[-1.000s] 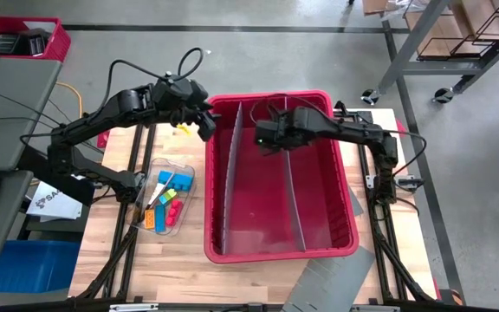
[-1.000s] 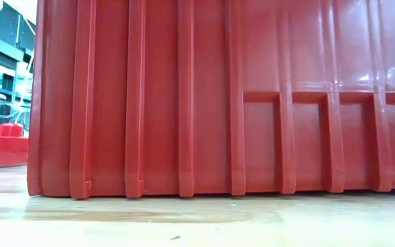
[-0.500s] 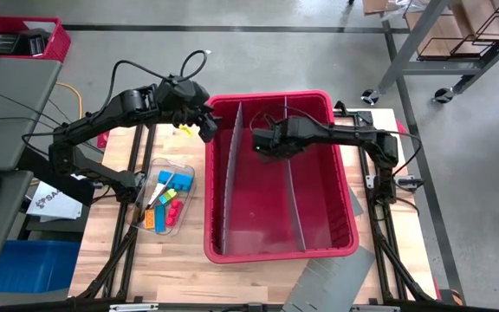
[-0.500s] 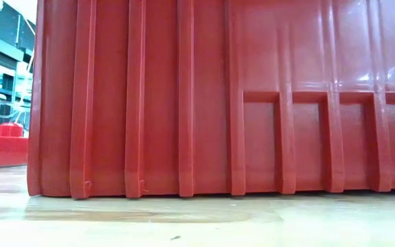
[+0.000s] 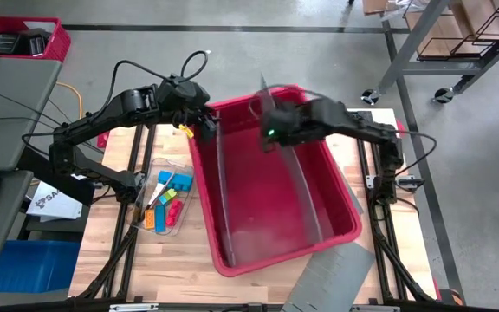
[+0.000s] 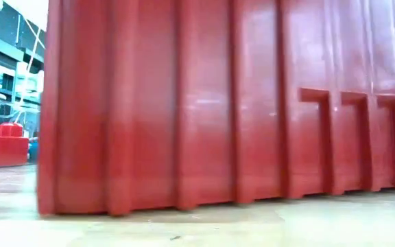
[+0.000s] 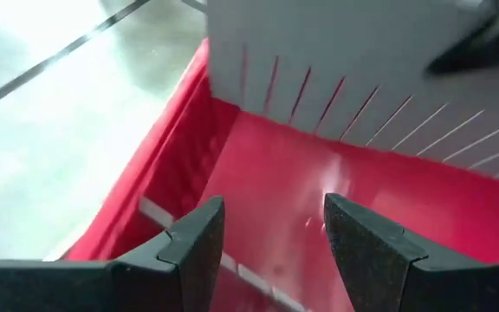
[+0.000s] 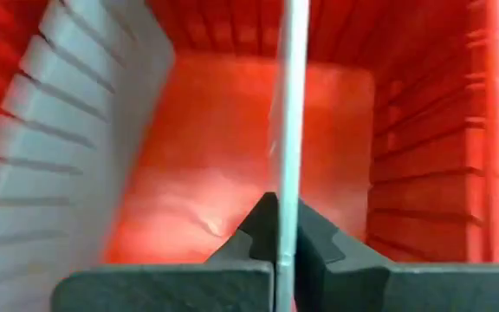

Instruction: Sort Items/Unsort Items

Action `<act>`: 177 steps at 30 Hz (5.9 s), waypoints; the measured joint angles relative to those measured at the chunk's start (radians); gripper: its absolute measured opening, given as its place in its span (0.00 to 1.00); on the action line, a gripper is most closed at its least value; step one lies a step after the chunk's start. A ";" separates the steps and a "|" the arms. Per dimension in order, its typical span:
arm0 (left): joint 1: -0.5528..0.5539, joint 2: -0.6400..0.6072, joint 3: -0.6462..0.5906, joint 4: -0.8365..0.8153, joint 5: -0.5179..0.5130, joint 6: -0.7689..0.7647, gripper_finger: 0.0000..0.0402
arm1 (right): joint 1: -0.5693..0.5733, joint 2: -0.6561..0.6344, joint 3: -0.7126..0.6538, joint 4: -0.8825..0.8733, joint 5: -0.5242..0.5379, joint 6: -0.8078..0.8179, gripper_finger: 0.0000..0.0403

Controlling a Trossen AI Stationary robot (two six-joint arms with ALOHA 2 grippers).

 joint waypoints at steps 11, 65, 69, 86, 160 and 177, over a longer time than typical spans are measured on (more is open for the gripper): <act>0.039 -0.110 0.071 0.272 0.123 0.149 0.49 | 0.065 -0.265 -0.015 0.513 0.347 -0.264 0.00; -0.028 -0.012 -0.038 1.160 0.630 -0.176 0.48 | 0.044 -0.336 -0.014 1.886 -0.290 -0.966 0.00; -0.027 0.006 -0.038 1.212 0.602 -0.201 0.33 | 0.044 -0.334 -0.012 1.886 -0.289 -0.968 0.00; 0.251 -0.306 -0.035 0.815 0.692 -0.159 0.01 | 0.102 -0.338 -0.015 1.473 -0.064 -0.964 0.38; 0.290 -0.556 0.170 0.045 1.159 -0.524 0.00 | 0.245 -0.610 -0.014 0.550 -0.176 -0.456 0.43; 0.290 -0.552 0.169 0.041 1.146 -0.534 0.00 | 0.245 -0.618 -0.014 0.574 -0.164 -0.468 0.43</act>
